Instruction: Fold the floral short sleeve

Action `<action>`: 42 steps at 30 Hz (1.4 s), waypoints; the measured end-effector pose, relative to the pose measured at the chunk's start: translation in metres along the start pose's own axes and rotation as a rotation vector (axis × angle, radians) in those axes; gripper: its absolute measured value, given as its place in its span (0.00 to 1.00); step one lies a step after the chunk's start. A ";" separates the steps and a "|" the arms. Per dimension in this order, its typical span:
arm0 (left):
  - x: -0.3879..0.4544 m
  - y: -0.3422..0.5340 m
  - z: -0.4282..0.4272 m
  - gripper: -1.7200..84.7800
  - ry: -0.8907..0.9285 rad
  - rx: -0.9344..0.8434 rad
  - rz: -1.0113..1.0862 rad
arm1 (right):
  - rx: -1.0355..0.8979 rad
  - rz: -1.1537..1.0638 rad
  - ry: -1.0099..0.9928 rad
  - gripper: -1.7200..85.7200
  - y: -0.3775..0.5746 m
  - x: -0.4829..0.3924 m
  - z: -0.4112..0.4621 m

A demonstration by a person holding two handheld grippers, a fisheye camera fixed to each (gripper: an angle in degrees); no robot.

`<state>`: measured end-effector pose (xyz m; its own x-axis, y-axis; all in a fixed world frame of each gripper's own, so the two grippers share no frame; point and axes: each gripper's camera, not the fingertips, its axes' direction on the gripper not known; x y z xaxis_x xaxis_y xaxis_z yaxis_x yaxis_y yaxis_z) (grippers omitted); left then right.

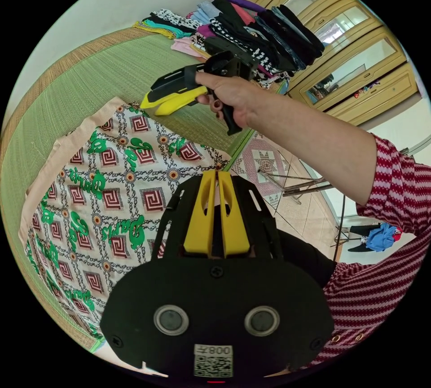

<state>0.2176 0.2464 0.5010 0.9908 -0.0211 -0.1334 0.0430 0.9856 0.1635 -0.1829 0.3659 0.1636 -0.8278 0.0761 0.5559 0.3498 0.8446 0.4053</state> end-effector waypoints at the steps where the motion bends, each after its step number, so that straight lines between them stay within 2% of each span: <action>1: -0.001 -0.003 0.002 0.03 0.007 0.000 -0.002 | 0.001 -0.002 -0.009 0.14 -0.006 0.000 0.003; 11: -0.007 -0.018 0.006 0.03 0.060 0.015 -0.025 | -0.013 -0.018 -0.043 0.13 -0.046 -0.004 0.032; 19: -0.007 -0.022 0.001 0.03 0.071 0.028 -0.030 | -0.032 -0.011 -0.010 0.07 -0.070 -0.009 0.049; 42: -0.010 0.004 -0.034 0.03 0.135 0.092 -0.035 | 0.053 0.029 0.010 0.04 -0.076 -0.012 0.007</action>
<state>0.2033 0.2559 0.4701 0.9626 -0.0260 -0.2697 0.0945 0.9651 0.2442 -0.2023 0.3042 0.1211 -0.8134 0.0956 0.5738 0.3492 0.8691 0.3502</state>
